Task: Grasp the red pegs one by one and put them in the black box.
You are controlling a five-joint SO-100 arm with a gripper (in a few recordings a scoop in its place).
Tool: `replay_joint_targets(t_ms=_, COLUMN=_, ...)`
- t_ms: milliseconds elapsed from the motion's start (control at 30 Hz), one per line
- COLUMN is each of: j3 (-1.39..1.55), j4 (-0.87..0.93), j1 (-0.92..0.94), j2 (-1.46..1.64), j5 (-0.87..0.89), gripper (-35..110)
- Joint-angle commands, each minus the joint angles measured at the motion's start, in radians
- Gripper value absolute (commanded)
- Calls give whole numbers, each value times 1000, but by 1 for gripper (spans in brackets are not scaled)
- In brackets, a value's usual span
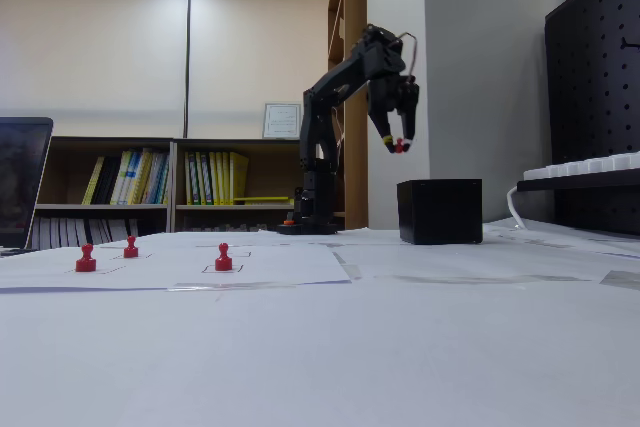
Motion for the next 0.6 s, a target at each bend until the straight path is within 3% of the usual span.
replay_joint_targets(t_ms=0, j3=66, j4=-109, j1=-48, j2=101, j5=-14, gripper=0)
replay_joint_targets(t_ms=233, j3=83, j4=-275, j1=-83, j2=316, j5=41, gripper=0)
replay_joint_targets(t_ms=567, j3=250, j4=-181, j1=-77, j2=230, j5=43, gripper=17)
